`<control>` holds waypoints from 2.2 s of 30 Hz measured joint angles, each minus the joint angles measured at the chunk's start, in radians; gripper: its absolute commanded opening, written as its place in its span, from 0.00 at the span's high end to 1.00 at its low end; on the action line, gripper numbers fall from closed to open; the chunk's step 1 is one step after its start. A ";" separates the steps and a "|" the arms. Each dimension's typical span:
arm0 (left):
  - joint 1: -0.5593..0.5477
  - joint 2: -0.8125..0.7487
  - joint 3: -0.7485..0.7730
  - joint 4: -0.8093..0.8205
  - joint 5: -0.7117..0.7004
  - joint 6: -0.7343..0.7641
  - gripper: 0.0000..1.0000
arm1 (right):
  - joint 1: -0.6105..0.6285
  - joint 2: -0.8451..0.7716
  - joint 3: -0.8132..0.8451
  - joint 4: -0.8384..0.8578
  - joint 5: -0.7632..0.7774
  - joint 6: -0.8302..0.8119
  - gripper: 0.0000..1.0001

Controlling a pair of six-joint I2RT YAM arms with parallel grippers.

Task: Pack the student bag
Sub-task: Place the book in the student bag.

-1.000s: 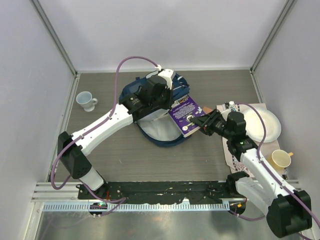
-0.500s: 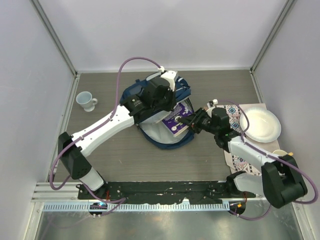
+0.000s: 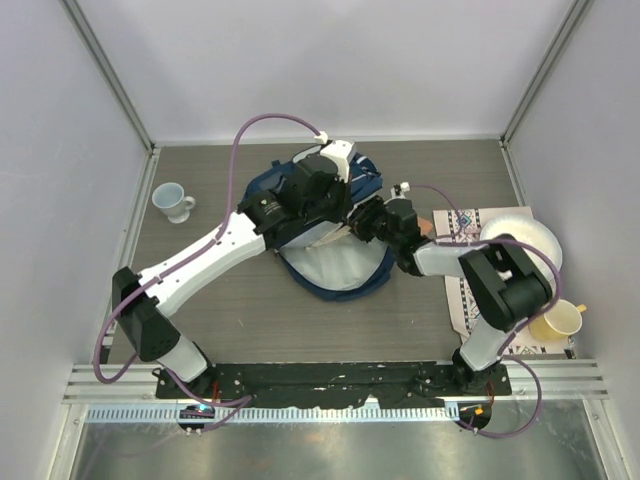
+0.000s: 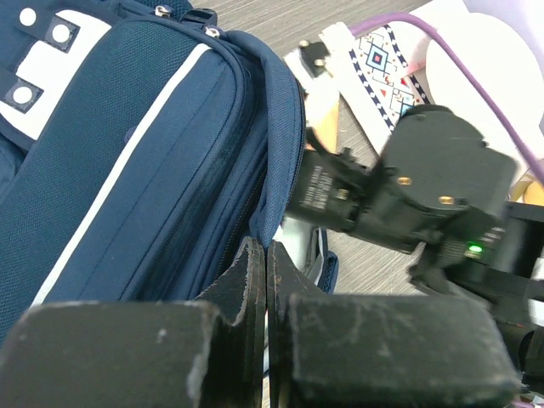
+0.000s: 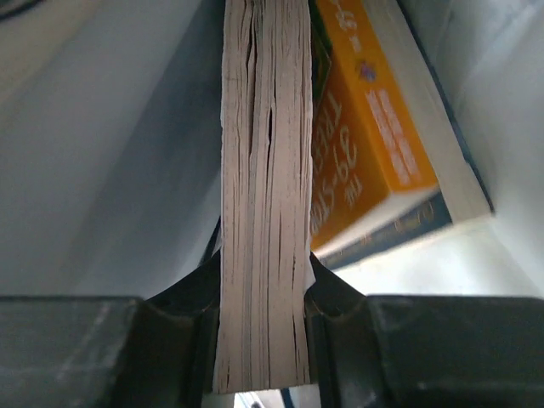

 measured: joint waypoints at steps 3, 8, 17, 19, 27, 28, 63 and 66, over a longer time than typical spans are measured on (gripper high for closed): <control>0.000 -0.006 0.000 0.000 0.000 0.000 1.00 | 0.027 0.107 0.059 0.077 0.057 0.011 0.84; 0.000 -0.019 -0.001 -0.001 -0.008 0.001 1.00 | 0.059 0.213 0.118 0.156 0.110 0.021 0.54; -0.009 -0.032 -0.045 0.017 -0.010 0.000 1.00 | 0.062 0.066 -0.032 0.112 0.133 -0.019 0.35; -0.011 -0.032 -0.051 0.024 -0.010 0.000 1.00 | 0.061 0.041 -0.045 0.082 0.133 -0.027 0.35; -0.011 -0.038 -0.068 0.034 -0.010 -0.001 1.00 | 0.061 0.027 -0.091 0.046 0.117 -0.024 0.99; -0.011 -0.039 -0.071 0.037 -0.010 -0.001 1.00 | 0.061 0.027 -0.091 0.052 0.114 -0.025 0.99; -0.025 -0.044 -0.249 0.143 0.021 -0.035 1.00 | 0.047 -0.380 -0.023 -0.668 0.493 -0.463 0.34; -0.032 -0.034 -0.270 0.154 0.027 -0.039 1.00 | 0.047 -0.424 -0.025 -0.724 0.522 -0.484 0.34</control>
